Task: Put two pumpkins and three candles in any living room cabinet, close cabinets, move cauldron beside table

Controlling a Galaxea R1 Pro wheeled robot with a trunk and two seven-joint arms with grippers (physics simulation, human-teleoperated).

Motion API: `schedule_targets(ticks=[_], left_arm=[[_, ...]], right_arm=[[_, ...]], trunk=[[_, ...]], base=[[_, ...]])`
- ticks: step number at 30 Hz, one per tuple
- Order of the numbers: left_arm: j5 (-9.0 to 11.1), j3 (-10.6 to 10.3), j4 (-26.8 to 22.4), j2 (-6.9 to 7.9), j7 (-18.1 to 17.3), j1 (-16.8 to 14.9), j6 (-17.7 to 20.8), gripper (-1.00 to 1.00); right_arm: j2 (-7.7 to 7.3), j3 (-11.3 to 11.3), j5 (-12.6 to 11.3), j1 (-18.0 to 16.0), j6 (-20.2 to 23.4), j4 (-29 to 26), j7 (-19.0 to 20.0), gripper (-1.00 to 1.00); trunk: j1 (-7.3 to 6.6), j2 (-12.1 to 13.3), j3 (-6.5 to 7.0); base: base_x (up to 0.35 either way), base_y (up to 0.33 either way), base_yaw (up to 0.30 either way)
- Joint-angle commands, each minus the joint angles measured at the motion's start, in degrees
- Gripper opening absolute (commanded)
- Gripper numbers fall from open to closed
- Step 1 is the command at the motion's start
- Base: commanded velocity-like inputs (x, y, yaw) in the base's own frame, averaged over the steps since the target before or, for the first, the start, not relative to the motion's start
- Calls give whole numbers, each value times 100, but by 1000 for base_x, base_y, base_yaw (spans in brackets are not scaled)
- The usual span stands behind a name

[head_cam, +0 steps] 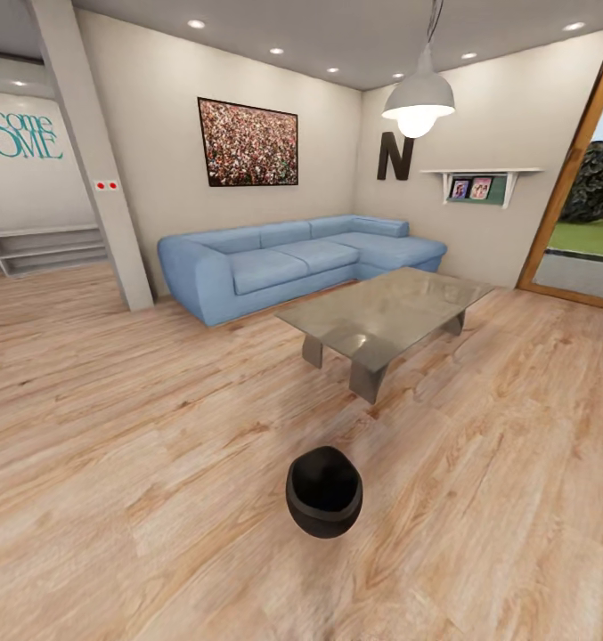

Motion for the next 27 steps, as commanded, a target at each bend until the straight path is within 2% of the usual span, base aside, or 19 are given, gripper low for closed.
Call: schedule_targets(ticks=[1, 11, 12, 14, 15, 16, 20, 22, 25, 27], left_arm=[[8, -46, -3, -1, 45, -2, -6, 100], [-7, -49, -9, 1, 42, -2, -20, 100], [-77, -120, -927, -3, 97, -9, 597, 100], [-79, -120, -1440, 19, 147, -105, 1278, 100], [-80, -114, -2072, 46, 433, -860, 2581, 100], [-77, -109, -2135, 23, 480, -1186, 2912, 100], [-74, -105, -2180, -91, 530, -1827, 3488, 100], [-70, -101, -2184, -125, 539, -2014, 3597, 100], [-53, -92, -2193, -175, 559, -2372, 3728, 100], [-45, -89, -2197, -223, 580, -2488, 3763, 100]], right_arm=[[-2, 48, -12, -5, -10, 14, -32, 100], [-2, 57, -15, -5, -64, 6, -32, 100], [-161, 22, -36, -27, -10, -974, -153, 100], [-249, 14, -43, -81, 140, -1395, -366, 100], [-323, 3, -48, -853, 742, -1875, -749, 100], [-329, -29, -55, -1190, 987, -1905, -785, 100], [-338, -257, -106, -1823, 1578, -1929, -810, 100], [-340, -368, -129, -2015, 1803, -1930, -811, 100], [-344, -616, -157, -2423, 2419, -1936, -813, 100], [-343, -695, -165, -2581, 2756, -1950, -813, 100]], trunk=[[-1, -2, -5], [-1, -2, -5], [-1, -2, -5], [-1, -2, -5], [-1, -2, -5], [-1, -2, -5], [-1, -2, -5], [-1, -2, -5], [-1, -2, -5], [-1, -2, -5]], base=[[0, 0, 0], [0, 0, 0], [0, 0, 0], [0, 0, 0], [0, 0, 0], [0, 0, 0], [0, 0, 0], [0, 0, 0], [0, 0, 0], [0, 0, 0]])
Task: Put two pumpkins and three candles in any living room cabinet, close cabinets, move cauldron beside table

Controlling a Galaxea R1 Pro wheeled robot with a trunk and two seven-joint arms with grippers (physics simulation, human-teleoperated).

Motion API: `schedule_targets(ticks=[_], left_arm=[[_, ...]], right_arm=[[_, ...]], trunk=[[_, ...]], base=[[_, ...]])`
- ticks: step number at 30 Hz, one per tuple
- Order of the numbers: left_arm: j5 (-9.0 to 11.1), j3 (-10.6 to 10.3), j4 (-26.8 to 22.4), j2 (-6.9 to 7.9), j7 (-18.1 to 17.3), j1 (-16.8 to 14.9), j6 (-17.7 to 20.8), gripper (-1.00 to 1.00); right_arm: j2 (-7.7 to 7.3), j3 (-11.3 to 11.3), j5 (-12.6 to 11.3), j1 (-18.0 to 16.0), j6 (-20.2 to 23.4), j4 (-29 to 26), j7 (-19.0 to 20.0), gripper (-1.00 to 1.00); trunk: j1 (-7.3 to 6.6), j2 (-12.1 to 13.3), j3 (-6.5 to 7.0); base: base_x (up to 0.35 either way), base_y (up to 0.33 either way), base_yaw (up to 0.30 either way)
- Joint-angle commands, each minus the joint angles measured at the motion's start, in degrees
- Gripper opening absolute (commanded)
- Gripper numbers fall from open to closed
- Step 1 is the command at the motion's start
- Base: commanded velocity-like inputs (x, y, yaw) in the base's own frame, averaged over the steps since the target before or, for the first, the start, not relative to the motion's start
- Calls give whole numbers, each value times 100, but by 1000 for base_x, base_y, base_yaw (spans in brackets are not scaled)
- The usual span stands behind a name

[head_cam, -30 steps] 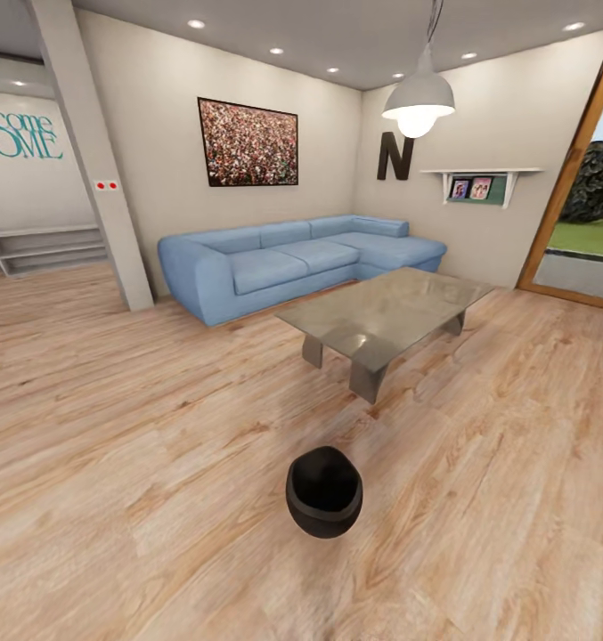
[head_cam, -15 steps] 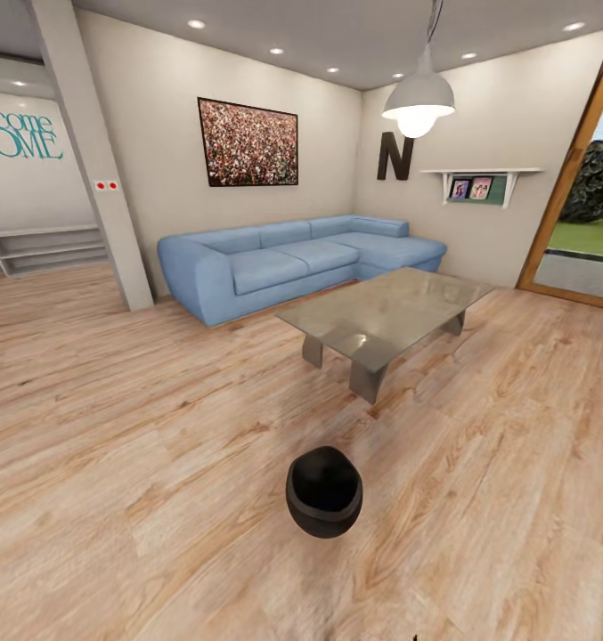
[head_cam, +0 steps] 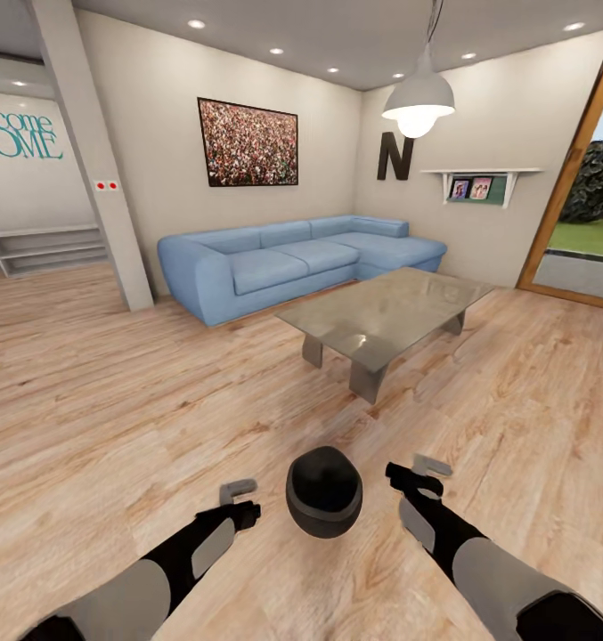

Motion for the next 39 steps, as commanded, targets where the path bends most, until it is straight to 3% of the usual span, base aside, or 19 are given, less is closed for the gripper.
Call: schedule_targets(ticks=[1, 9, 18, 24, 32, 36, 39], left_arm=[[44, -44, -14, -16, 64, -34, 20, 100], [51, -40, -147, -195, 332, -133, 32, 100], [53, -38, -160, -207, 359, -139, 8, 100], [66, -66, -66, -232, 330, -140, 35, 100], [61, -82, 61, -238, 334, -140, 43, 100], [60, -84, 82, -239, 302, -140, 62, 100], [61, -85, 90, -239, 292, -140, 66, 100]], right_arm=[[-3, 25, -67, -40, 74, -9, -25, 100], [26, -20, -80, -170, 469, 9, 7, 100], [38, 13, -53, -168, 661, 9, 98, 100], [44, 47, -13, -152, 713, 10, 622, 100], [70, 232, -7, -147, 961, 19, 767, 100], [68, 320, 72, -140, 1070, 23, 1208, 100], [71, 438, 156, -139, 1089, 74, 1330, 100]], trunk=[[-1, -2, -6], [-1, -2, -6], [-1, -2, -6], [-1, -2, -6], [-1, -2, -6], [-1, -2, -6], [-1, -2, -6]], base=[[0, 0, 0], [0, 0, 0], [13, 0, 0], [275, 0, 0], [331, 0, 0], [333, 0, 0], [333, 0, 0]])
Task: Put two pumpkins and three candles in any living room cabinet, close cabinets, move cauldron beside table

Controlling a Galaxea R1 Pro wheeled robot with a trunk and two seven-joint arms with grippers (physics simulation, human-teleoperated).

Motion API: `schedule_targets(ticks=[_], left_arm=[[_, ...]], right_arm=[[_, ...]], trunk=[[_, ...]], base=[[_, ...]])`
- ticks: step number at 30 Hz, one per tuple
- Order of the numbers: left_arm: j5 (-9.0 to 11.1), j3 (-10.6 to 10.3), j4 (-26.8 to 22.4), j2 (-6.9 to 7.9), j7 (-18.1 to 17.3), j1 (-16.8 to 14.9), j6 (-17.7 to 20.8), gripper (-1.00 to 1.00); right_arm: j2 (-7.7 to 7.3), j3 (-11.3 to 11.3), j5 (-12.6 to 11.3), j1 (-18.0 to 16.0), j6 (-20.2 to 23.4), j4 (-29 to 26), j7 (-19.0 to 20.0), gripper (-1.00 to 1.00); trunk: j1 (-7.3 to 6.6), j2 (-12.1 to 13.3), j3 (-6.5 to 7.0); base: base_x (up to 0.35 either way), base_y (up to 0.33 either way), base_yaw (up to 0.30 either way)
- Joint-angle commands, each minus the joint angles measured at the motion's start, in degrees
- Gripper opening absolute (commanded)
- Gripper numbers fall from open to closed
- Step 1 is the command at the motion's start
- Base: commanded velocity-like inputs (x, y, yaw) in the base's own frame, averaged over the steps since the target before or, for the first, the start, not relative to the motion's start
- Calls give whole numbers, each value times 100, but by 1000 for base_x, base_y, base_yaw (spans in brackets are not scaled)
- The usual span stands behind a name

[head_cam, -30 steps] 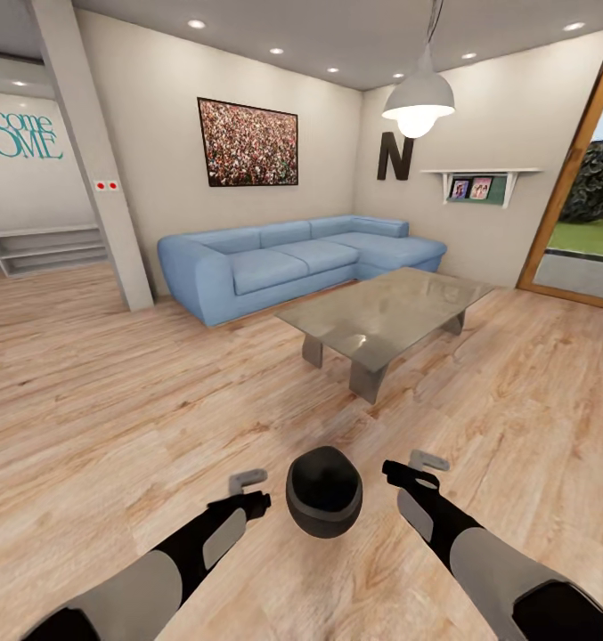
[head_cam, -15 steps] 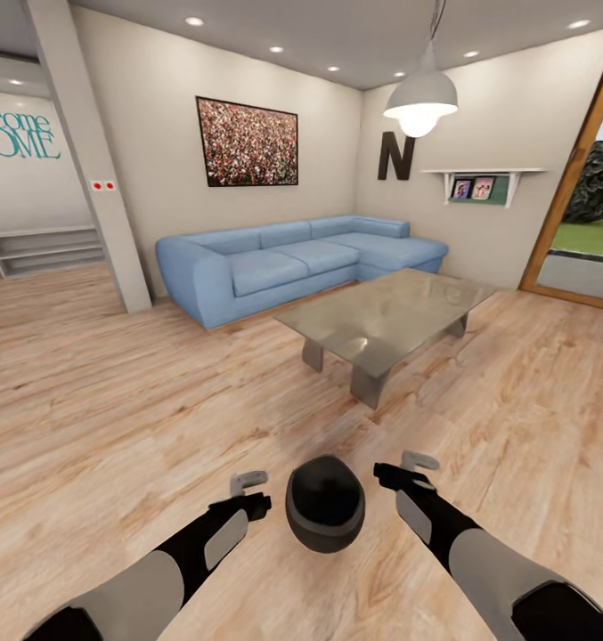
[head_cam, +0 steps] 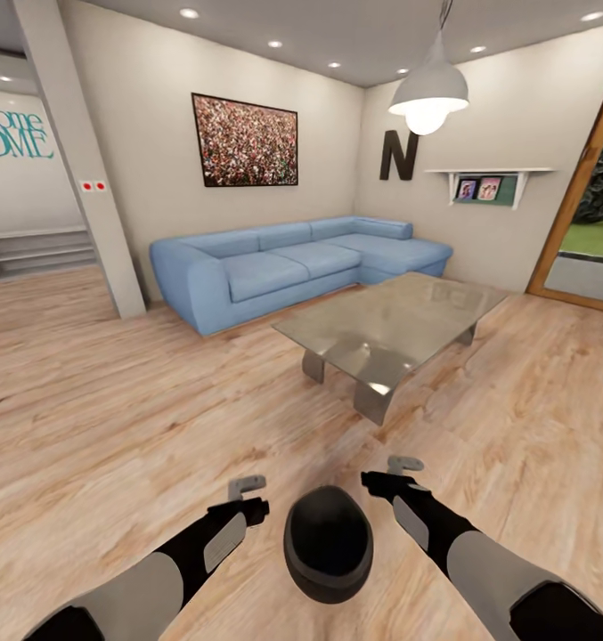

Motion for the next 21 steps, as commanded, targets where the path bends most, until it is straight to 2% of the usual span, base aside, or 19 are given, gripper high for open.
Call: schedule_targets(ticks=[1, 5, 11, 21], left_arm=[[37, -45, 6, 5, 43, -5, 15, 100], [26, -59, 178, -1, 39, -5, 10, 100], [20, -90, 277, -68, 37, -5, 10, 100], [17, -98, 288, -154, 33, -5, 34, 100]], right_arm=[[-5, 83, -19, -2, 41, 9, -21, 100], [-3, 143, 2, -2, 215, 41, 12, 100], [25, 162, 8, -2, 774, 51, 25, 100], [30, 149, 22, -3, 1299, 42, 18, 100]], trunk=[[3, -2, -6], [3, -2, -6], [3, -2, -6], [3, -2, -6]], base=[[333, 0, 0], [333, 0, 0], [333, -37, 0], [318, -138, 0]])
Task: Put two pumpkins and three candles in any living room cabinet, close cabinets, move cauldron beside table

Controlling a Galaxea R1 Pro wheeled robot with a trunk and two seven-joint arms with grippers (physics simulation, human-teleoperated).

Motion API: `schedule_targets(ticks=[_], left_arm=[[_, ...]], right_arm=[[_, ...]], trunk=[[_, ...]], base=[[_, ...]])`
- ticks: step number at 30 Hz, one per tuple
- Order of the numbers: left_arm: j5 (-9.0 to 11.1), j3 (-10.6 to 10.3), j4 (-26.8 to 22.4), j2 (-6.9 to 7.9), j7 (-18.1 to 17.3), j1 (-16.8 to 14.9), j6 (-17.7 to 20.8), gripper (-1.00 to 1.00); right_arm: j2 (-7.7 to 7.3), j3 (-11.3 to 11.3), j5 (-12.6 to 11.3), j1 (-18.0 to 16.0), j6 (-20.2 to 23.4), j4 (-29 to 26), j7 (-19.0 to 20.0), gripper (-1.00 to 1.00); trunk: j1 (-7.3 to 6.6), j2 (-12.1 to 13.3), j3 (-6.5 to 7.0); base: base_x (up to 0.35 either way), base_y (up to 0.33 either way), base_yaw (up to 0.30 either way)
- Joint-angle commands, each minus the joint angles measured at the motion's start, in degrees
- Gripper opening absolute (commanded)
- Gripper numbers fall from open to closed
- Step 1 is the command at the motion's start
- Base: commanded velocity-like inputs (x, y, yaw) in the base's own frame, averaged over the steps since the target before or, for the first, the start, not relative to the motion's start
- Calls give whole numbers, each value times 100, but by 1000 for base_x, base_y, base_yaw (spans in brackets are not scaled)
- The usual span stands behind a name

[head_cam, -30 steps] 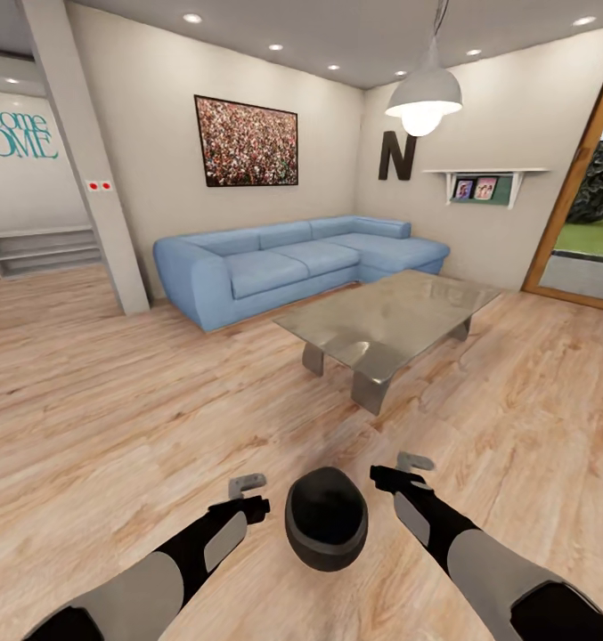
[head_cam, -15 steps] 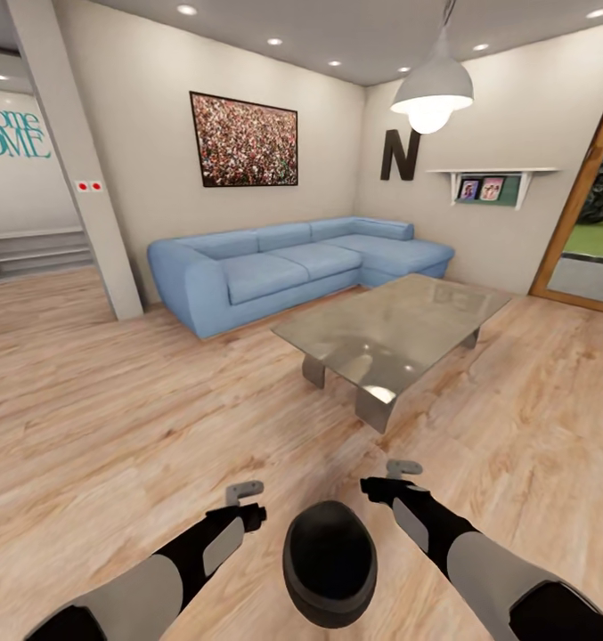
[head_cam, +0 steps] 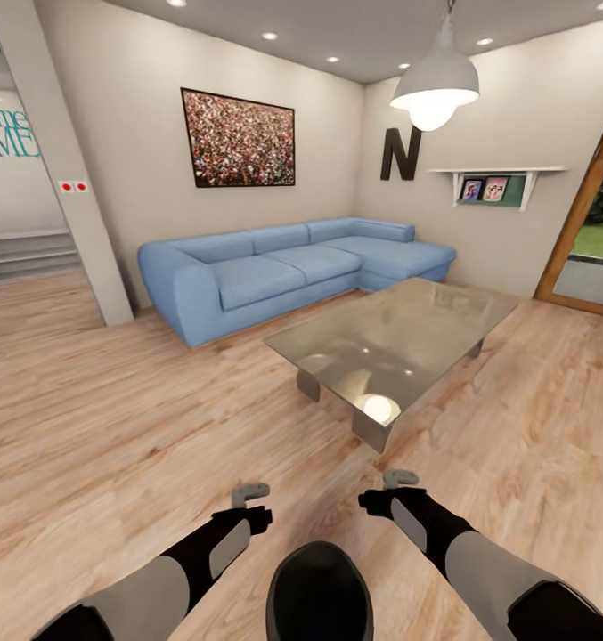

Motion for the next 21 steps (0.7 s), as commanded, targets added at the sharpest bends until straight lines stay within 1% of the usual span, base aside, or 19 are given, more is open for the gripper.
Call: schedule_targets(ticks=[1, 4, 5, 7, 15, 21], left_arm=[[35, -46, -11, 1, 44, -5, 8, 100], [28, -46, -14, -11, 44, -5, -15, 100], [24, -46, -61, -51, 56, -5, -42, 100], [26, -46, -137, -70, 62, -5, -43, 100], [31, -46, -220, -75, 89, -5, -3, 100], [29, -46, -222, -75, 96, -5, -1, 100]], right_arm=[[-6, 32, -46, -2, 52, -19, -41, 100], [-7, 32, -44, -3, 82, -32, -41, 100], [-3, 40, -42, -3, 88, -43, -41, 100], [-2, 42, -41, -2, 89, -45, -41, 100], [3, 2, -75, -1, 60, -79, -49, 100], [-2, -1, -77, -1, 59, -82, -50, 100]], trunk=[[2, -2, -6], [2, -2, -6], [2, -2, -6], [2, -2, -6], [178, -323, -149], [309, -564, -257]], base=[[180, -133, 0], [99, -73, 0], [15, -11, 0], [8, -6, 0], [1, -1, 0], [-221, -78, 0]])
